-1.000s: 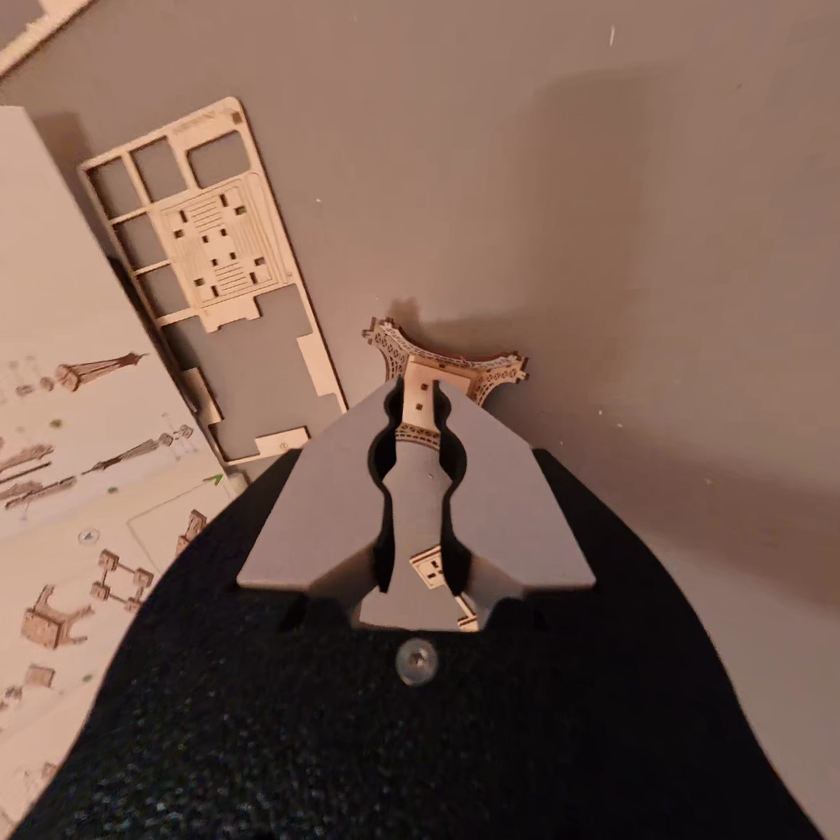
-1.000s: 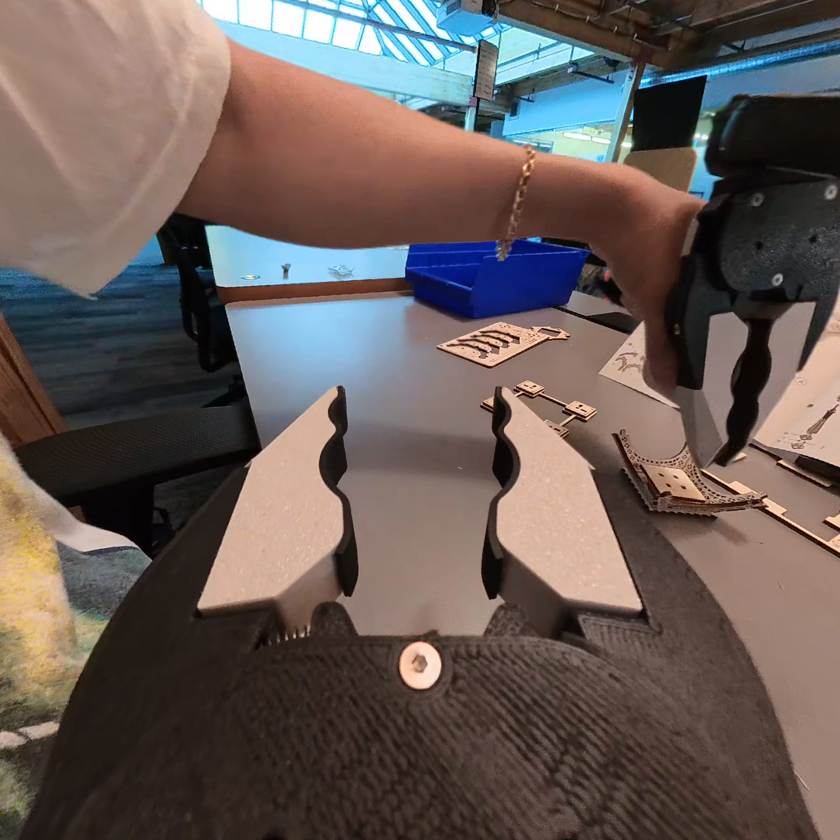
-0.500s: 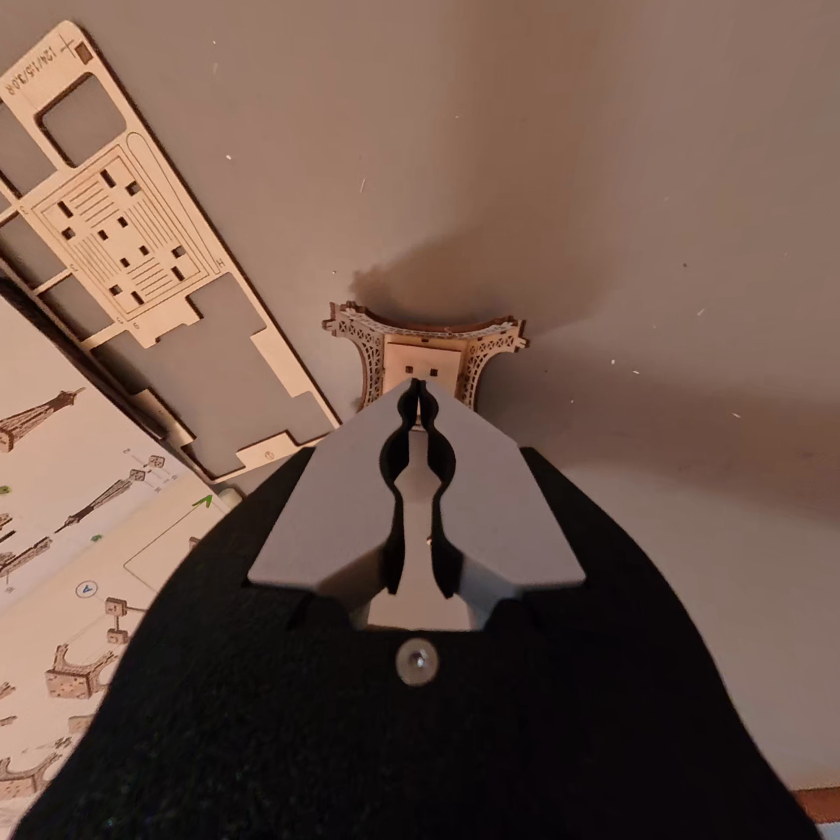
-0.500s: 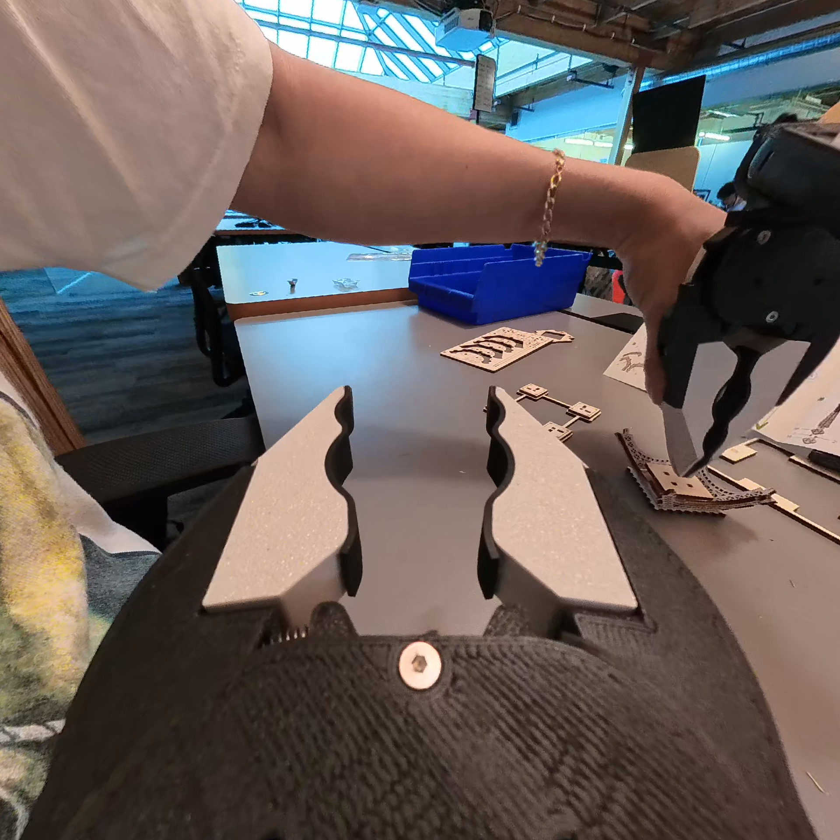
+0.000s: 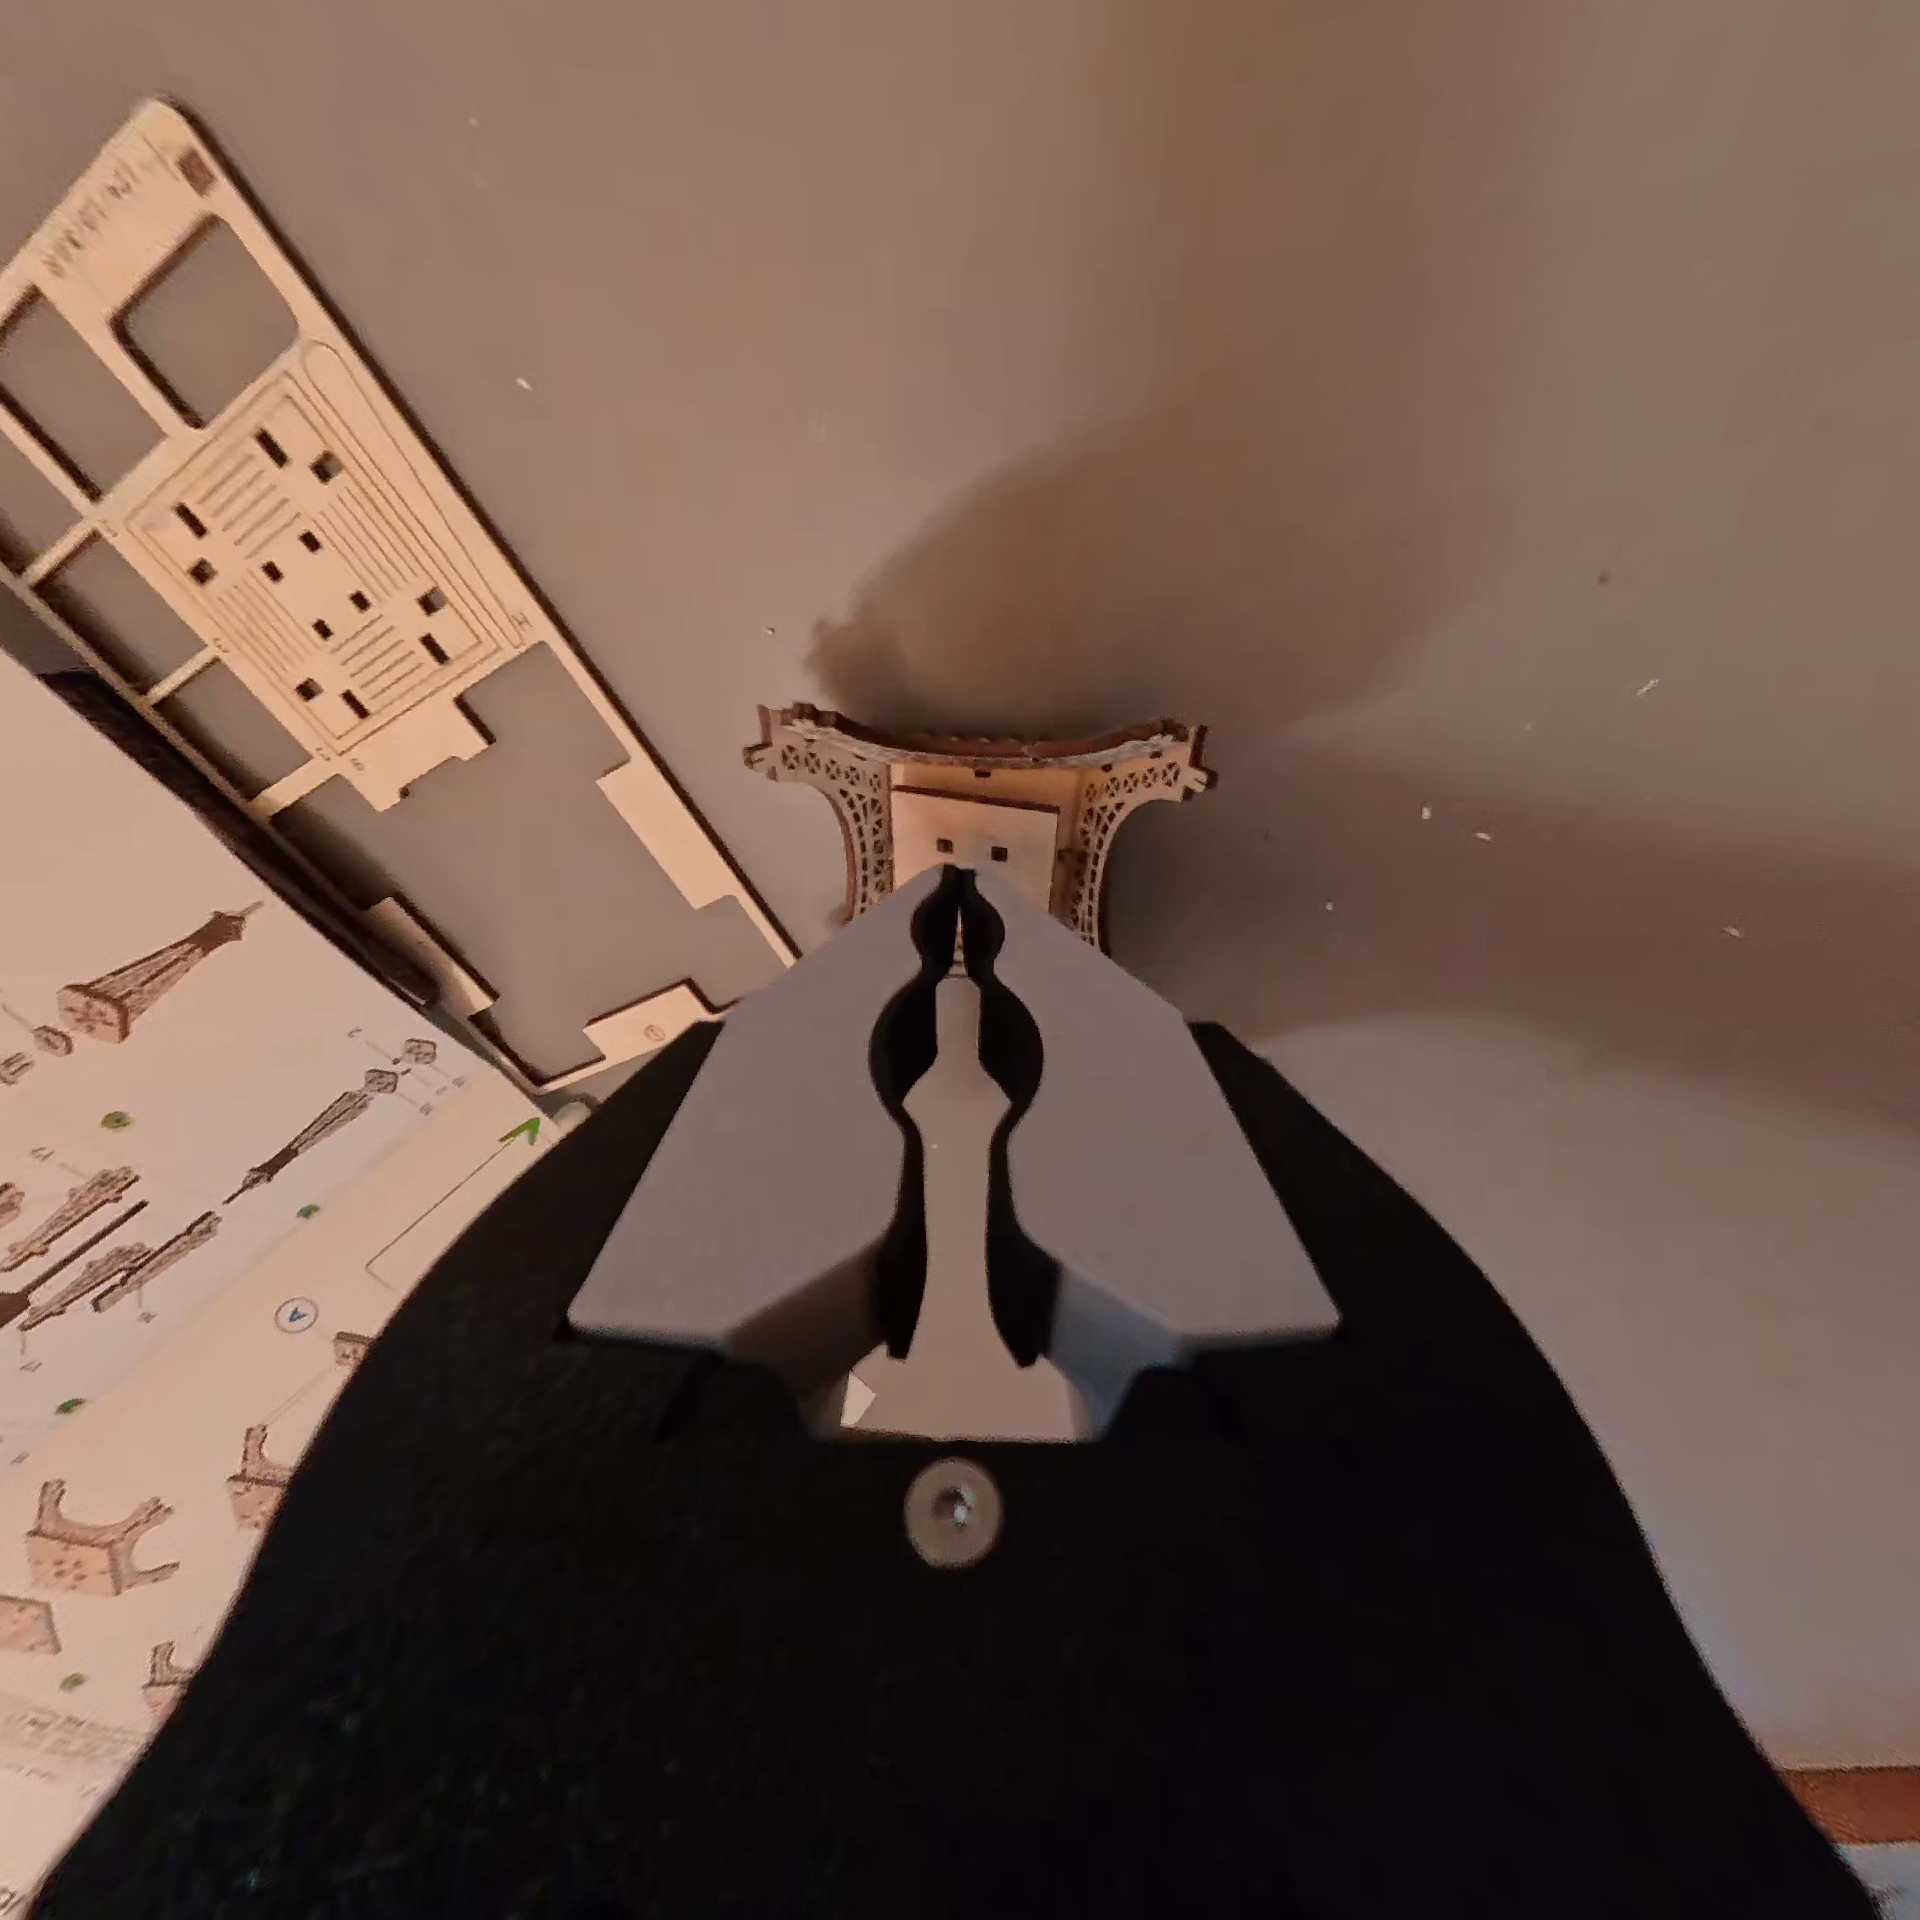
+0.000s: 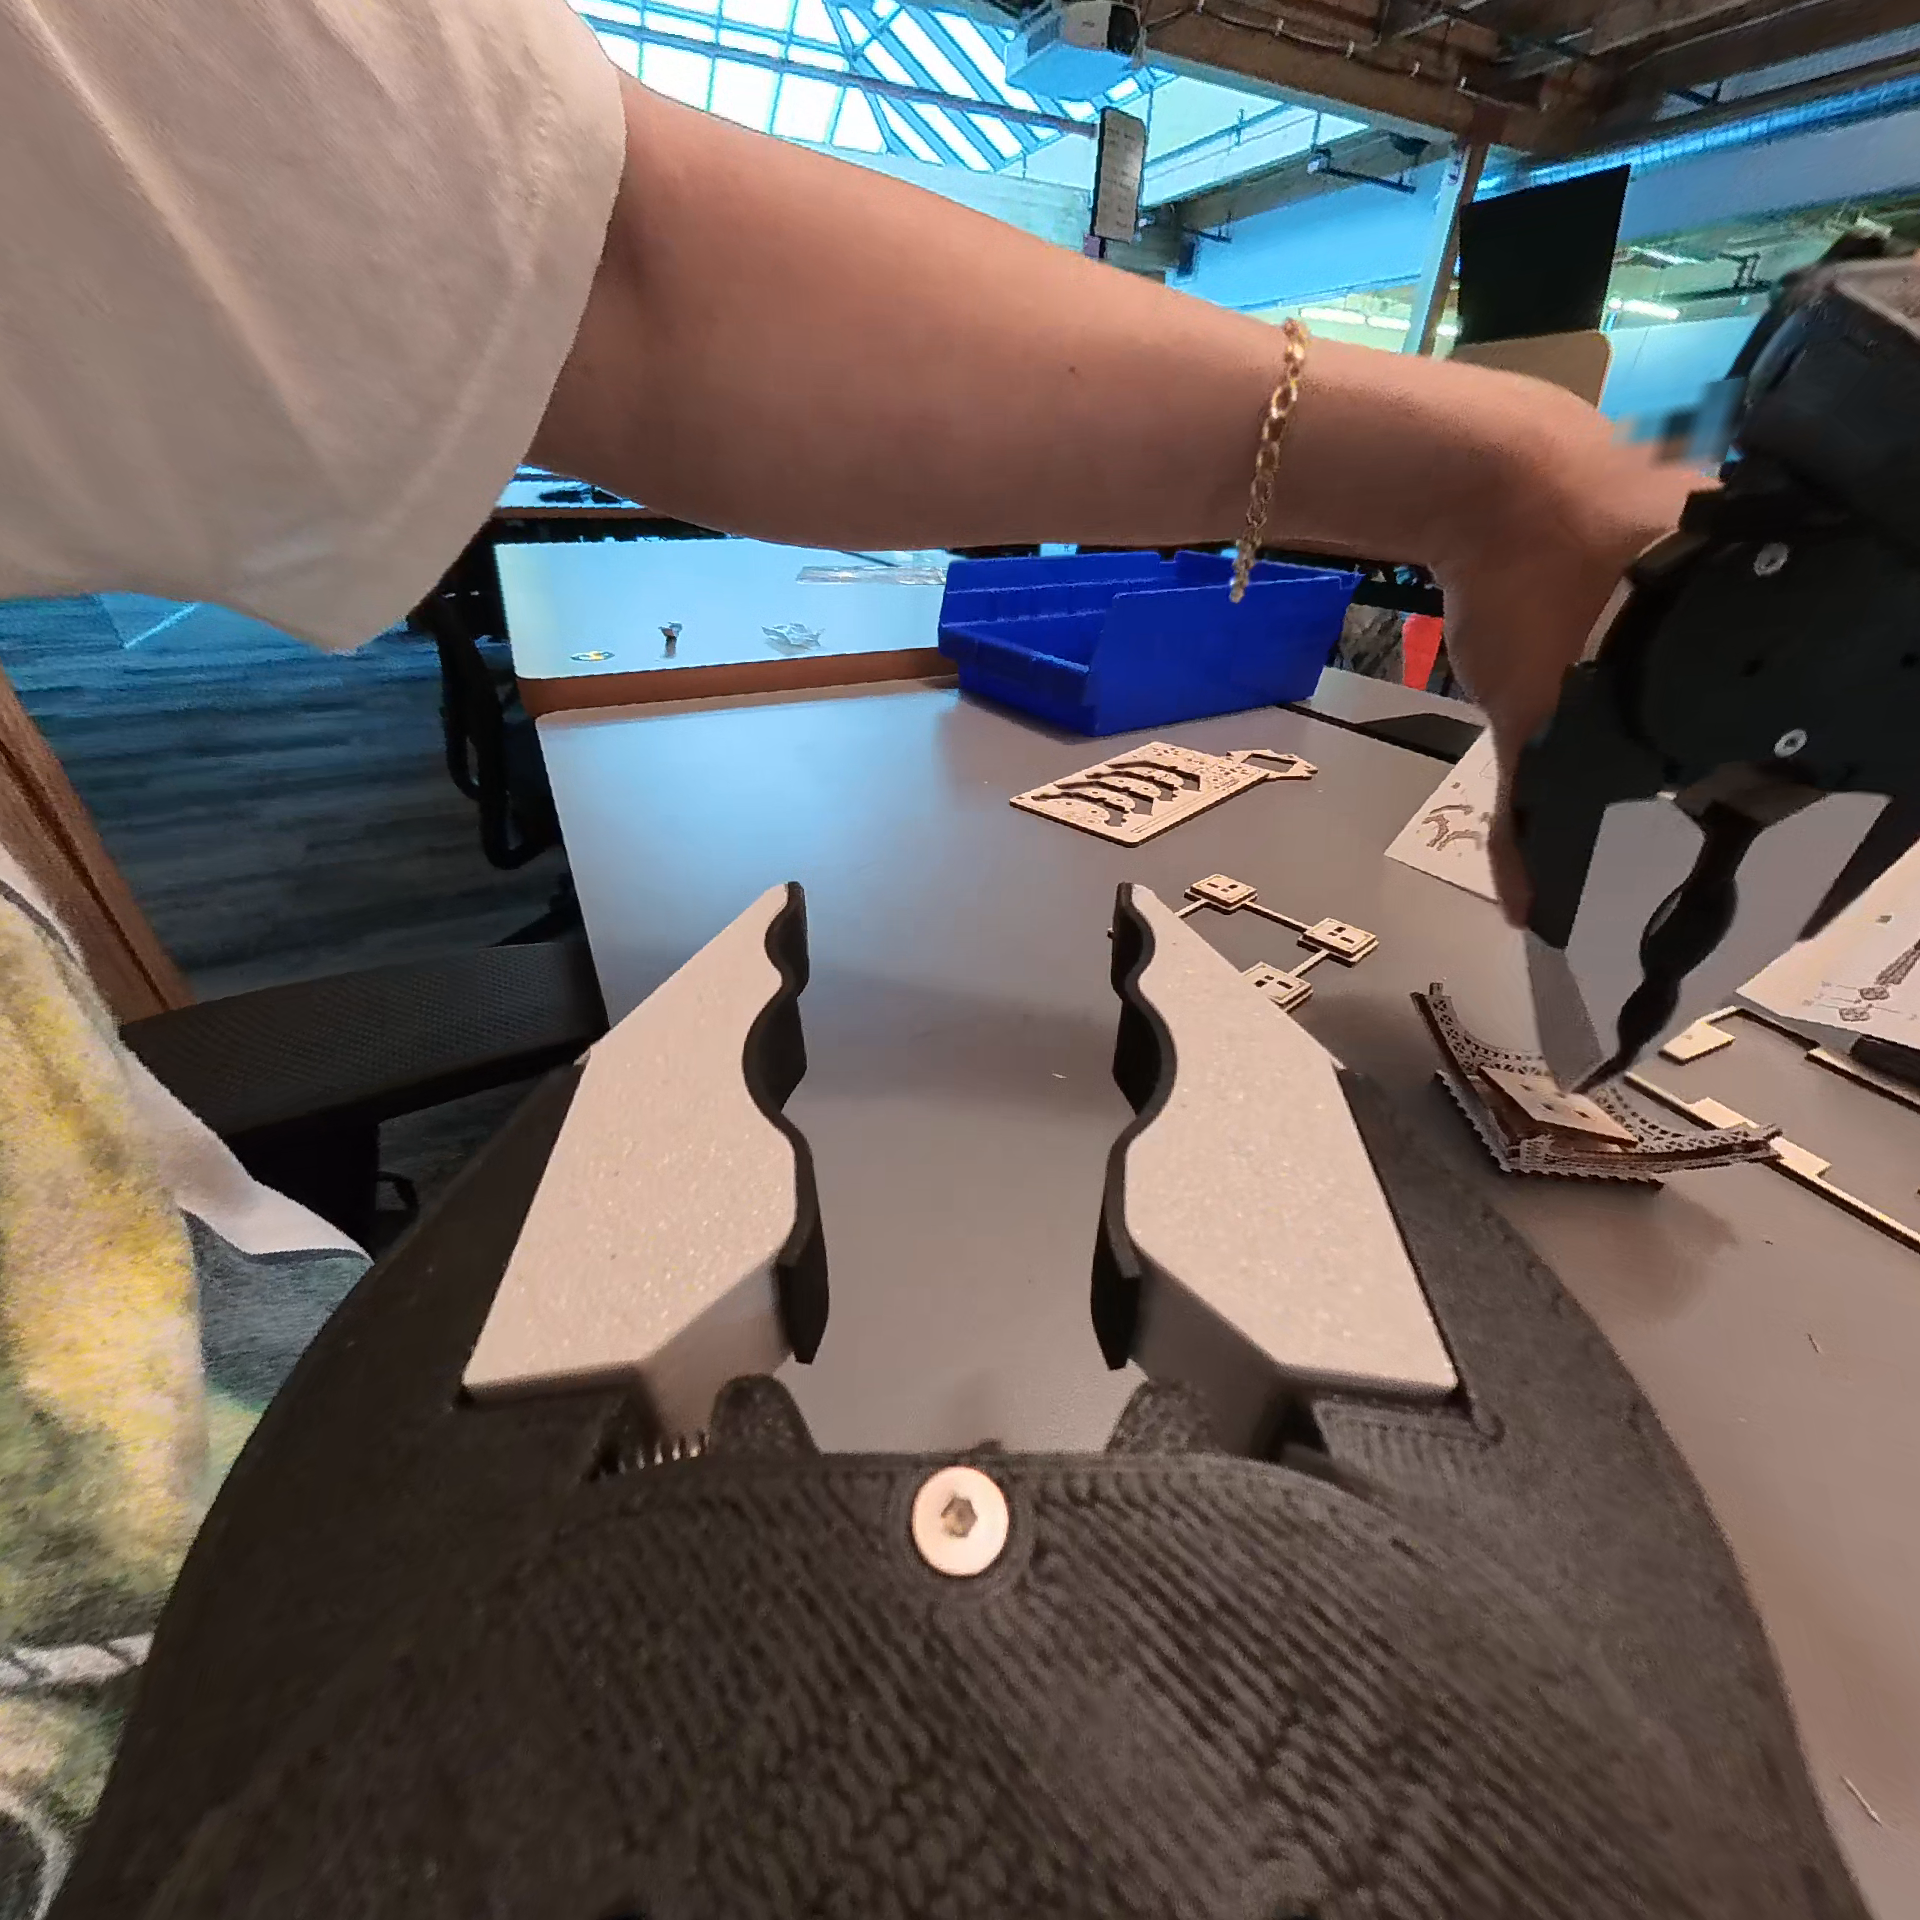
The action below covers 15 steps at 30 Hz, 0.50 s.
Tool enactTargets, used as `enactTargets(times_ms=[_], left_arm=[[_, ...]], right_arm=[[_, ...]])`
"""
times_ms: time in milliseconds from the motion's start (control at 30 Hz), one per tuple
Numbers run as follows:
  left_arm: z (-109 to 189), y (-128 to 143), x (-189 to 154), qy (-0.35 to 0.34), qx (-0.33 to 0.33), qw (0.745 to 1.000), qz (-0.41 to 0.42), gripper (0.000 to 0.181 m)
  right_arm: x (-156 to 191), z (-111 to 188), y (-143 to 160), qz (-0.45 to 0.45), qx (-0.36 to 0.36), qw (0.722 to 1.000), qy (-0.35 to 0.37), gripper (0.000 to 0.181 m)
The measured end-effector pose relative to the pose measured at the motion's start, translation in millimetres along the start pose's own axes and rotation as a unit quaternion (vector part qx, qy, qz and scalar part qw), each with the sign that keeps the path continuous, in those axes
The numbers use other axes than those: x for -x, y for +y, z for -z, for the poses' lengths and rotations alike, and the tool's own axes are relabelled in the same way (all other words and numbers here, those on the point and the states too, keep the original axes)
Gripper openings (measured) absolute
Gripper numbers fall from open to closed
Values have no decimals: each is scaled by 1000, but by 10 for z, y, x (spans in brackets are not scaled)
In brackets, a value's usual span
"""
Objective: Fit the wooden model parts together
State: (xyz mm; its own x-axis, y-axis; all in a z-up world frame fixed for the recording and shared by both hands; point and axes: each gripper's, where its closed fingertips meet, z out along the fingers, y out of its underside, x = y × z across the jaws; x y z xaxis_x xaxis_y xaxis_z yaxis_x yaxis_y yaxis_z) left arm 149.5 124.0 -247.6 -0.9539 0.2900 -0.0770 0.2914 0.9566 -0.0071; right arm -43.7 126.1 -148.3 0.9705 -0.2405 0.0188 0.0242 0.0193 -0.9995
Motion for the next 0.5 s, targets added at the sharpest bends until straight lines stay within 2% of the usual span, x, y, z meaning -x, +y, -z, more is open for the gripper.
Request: enactTargets(times_ms=[500], left_arm=[[-58,20,-23,21,24,1000,-2,0]], right_arm=[[26,-12,15,9,7,1000,-2,57]])
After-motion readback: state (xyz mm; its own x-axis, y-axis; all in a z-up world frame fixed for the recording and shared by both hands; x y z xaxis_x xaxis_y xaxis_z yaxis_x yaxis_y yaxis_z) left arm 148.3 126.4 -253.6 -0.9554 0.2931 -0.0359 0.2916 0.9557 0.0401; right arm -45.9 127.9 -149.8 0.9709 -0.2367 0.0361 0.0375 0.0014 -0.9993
